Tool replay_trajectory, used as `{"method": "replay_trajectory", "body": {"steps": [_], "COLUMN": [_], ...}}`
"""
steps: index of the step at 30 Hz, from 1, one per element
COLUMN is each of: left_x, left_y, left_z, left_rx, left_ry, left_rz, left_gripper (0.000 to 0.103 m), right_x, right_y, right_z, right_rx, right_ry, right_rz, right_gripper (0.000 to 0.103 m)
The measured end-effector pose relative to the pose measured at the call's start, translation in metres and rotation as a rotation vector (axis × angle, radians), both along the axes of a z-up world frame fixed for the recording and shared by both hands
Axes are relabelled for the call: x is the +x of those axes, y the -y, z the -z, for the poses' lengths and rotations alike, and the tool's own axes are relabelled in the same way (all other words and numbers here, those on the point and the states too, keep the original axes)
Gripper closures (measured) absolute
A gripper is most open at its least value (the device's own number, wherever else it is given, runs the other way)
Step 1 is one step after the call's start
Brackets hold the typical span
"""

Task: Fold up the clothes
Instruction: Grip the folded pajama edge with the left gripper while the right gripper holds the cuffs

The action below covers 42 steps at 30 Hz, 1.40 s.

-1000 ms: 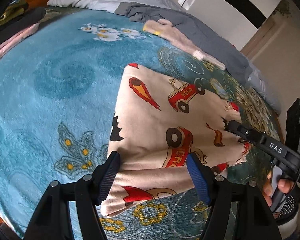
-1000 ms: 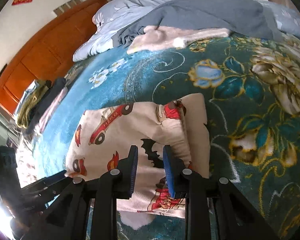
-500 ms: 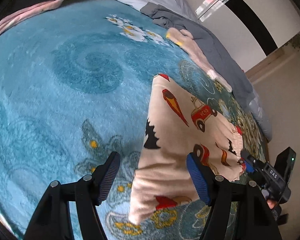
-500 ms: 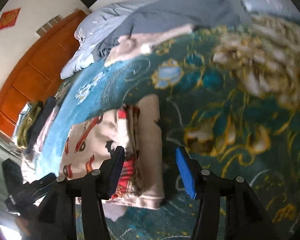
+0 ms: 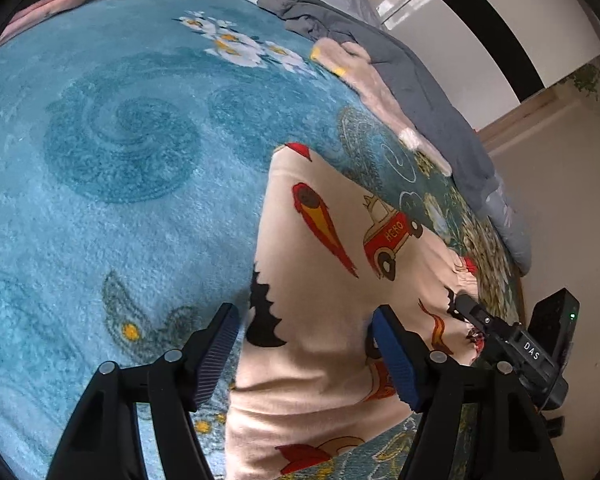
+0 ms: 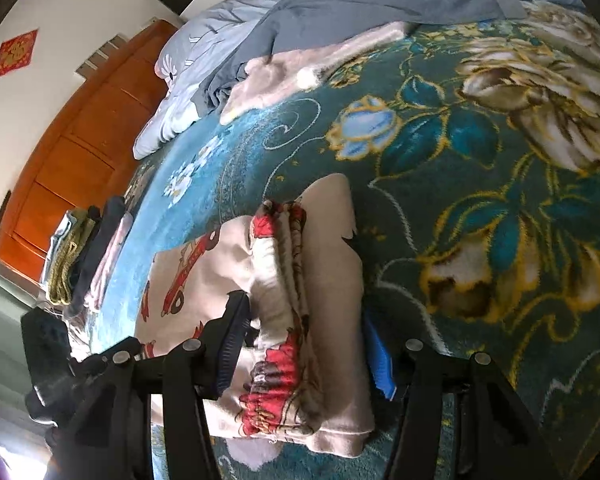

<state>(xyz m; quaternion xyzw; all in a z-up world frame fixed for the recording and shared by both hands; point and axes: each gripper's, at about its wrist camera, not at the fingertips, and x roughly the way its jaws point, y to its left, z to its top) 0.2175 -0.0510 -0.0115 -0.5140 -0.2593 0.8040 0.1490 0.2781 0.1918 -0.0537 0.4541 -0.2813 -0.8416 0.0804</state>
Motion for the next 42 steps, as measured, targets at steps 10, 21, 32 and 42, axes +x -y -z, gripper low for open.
{"method": "replay_trajectory", "body": {"steps": [10, 21, 32, 42], "left_x": [0.005, 0.026, 0.044, 0.034], "left_y": [-0.011, -0.008, 0.032, 0.03], "left_z": [-0.002, -0.044, -0.087, -0.039], "left_rx": [-0.062, -0.08, -0.085, 0.028], "left_ry": [0.01, -0.056, -0.122, -0.009], "left_rz": [-0.012, -0.024, -0.068, -0.073], "left_gripper": [0.065, 0.089, 0.093, 0.087], "right_x": [0.002, 0.004, -0.001, 0.007], "right_y": [0.01, 0.028, 0.07, 0.025], "right_z": [-0.01, -0.052, -0.104, -0.065], "right_rx": [0.072, 0.093, 0.14, 0.118], "right_ry": [-0.001, -0.063, -0.127, -0.031], "right_rz": [-0.032, -0.08, -0.171, -0.066], "right_gripper": [0.071, 0.078, 0.08, 0.081]}}
